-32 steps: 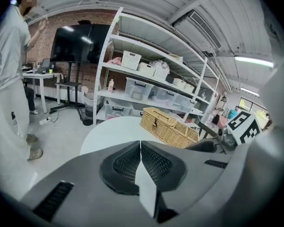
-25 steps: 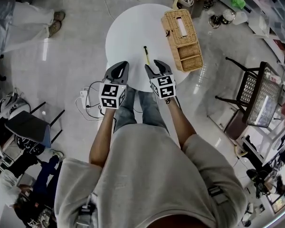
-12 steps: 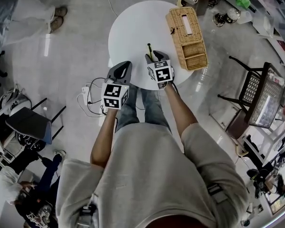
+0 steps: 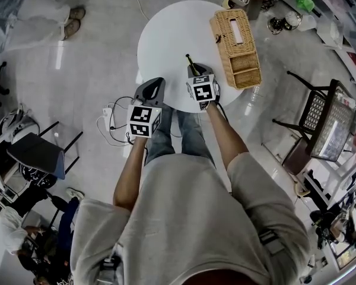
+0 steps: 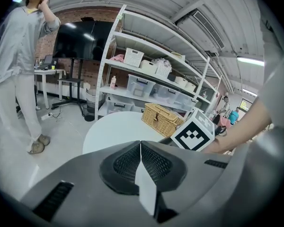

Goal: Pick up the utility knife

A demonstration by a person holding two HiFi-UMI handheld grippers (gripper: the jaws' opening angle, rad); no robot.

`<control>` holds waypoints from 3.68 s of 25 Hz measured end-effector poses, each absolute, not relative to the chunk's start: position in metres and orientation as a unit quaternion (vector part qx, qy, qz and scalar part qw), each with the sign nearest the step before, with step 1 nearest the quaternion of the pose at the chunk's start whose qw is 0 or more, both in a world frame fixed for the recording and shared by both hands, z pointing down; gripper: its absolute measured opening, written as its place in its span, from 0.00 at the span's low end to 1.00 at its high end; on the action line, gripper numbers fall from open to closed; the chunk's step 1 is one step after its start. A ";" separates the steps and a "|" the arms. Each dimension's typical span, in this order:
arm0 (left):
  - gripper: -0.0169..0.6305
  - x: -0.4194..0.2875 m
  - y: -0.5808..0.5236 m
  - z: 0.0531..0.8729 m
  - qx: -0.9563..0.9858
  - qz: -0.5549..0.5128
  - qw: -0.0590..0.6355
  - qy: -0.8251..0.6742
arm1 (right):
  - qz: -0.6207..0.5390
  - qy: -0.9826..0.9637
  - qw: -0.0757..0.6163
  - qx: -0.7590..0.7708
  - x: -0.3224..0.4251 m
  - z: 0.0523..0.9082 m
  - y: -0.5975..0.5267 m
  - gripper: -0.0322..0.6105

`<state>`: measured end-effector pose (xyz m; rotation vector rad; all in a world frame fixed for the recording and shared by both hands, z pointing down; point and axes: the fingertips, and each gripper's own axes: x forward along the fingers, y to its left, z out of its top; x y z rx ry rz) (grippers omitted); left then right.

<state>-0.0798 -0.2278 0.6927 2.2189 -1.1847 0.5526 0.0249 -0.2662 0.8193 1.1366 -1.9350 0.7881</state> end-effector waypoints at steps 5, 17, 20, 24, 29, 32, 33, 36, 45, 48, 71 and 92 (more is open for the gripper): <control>0.06 -0.082 -0.227 0.691 0.827 0.202 0.281 -0.443 | 0.310 -0.757 0.370 0.441 0.029 0.819 -0.262 0.16; 0.06 -0.081 -0.232 0.687 0.834 0.203 0.273 -0.435 | 0.280 -0.781 0.280 0.482 0.050 0.749 -0.248 0.16; 0.06 -0.081 -0.232 0.685 0.835 0.203 0.271 -0.434 | 0.275 -0.783 0.265 0.491 0.057 0.734 -0.239 0.16; 0.06 -0.081 -0.232 0.682 0.837 0.206 0.266 -0.431 | 0.267 -0.786 0.244 0.501 0.066 0.712 -0.230 0.16; 0.06 -0.083 -0.230 0.671 0.839 0.204 0.260 -0.433 | 0.255 -0.788 0.226 0.513 0.073 0.685 -0.221 0.16; 0.06 -0.084 -0.232 0.656 0.839 0.196 0.253 -0.439 | 0.245 -0.791 0.214 0.518 0.076 0.665 -0.220 0.16; 0.06 -0.085 -0.236 0.650 0.840 0.192 0.249 -0.441 | 0.239 -0.793 0.209 0.520 0.076 0.657 -0.223 0.16; 0.06 -0.088 -0.245 0.631 0.843 0.180 0.232 -0.450 | 0.220 -0.798 0.192 0.526 0.076 0.636 -0.232 0.16; 0.06 -0.088 -0.270 0.576 0.854 0.145 0.185 -0.464 | 0.177 -0.804 0.145 0.549 0.083 0.577 -0.253 0.16; 0.06 -0.085 -0.277 0.559 0.859 0.134 0.169 -0.464 | 0.159 -0.804 0.130 0.559 0.089 0.557 -0.259 0.16; 0.06 -0.074 -0.326 0.476 0.876 0.074 0.081 -0.470 | 0.066 -0.804 0.076 0.586 0.114 0.473 -0.295 0.16; 0.06 -0.065 -0.333 0.485 0.880 0.083 0.081 -0.461 | 0.069 -0.809 0.080 0.578 0.104 0.481 -0.304 0.16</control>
